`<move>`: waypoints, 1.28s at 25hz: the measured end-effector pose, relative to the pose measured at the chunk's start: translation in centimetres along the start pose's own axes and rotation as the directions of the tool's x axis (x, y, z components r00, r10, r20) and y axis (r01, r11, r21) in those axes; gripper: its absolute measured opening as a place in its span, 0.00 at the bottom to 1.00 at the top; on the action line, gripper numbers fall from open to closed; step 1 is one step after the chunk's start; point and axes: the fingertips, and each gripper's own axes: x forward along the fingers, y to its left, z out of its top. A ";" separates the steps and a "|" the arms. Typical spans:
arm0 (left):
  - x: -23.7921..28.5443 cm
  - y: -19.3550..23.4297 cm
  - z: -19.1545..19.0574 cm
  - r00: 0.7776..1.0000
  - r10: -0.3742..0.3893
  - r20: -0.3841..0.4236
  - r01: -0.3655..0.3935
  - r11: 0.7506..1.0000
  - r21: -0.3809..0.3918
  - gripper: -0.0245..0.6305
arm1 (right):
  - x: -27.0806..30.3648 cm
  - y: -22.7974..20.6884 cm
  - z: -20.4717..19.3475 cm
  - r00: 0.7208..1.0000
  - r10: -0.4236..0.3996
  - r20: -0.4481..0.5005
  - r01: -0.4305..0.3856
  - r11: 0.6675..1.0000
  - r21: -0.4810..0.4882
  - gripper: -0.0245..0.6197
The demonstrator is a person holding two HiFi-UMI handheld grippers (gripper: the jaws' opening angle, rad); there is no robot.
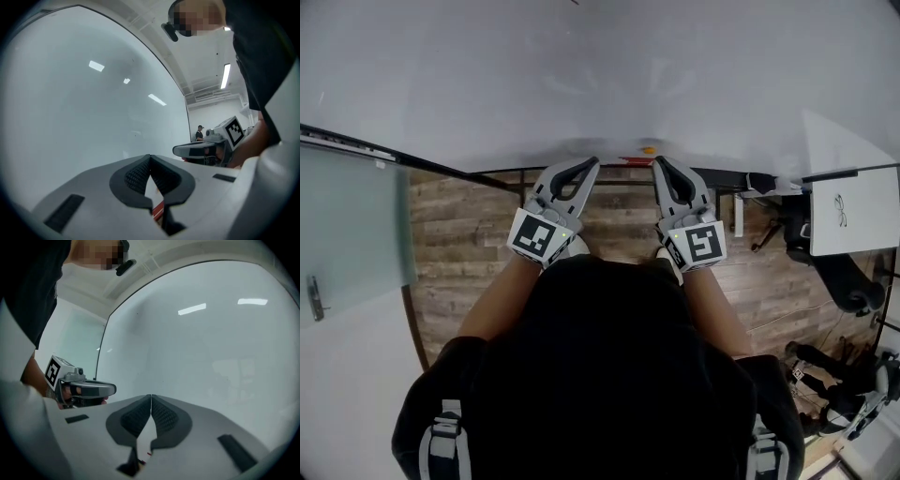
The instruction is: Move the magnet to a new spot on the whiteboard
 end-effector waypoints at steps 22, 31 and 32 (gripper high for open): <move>1.1 1.0 -3.9 0.983 -0.183 -0.027 0.183 0.983 -0.008 0.04 | 2.9 -4.1 -12.7 0.905 -0.406 -0.126 0.415 0.908 0.056 0.20; 0.7 1.0 -4.5 0.984 -0.172 -0.043 0.172 0.985 -0.017 0.04 | 3.2 -4.3 -13.7 0.898 -0.427 -0.105 0.435 0.898 0.070 0.22; 0.6 1.0 -4.5 0.984 -0.170 -0.045 0.170 0.985 -0.017 0.04 | 3.2 -4.3 -13.7 0.898 -0.428 -0.103 0.436 0.897 0.072 0.23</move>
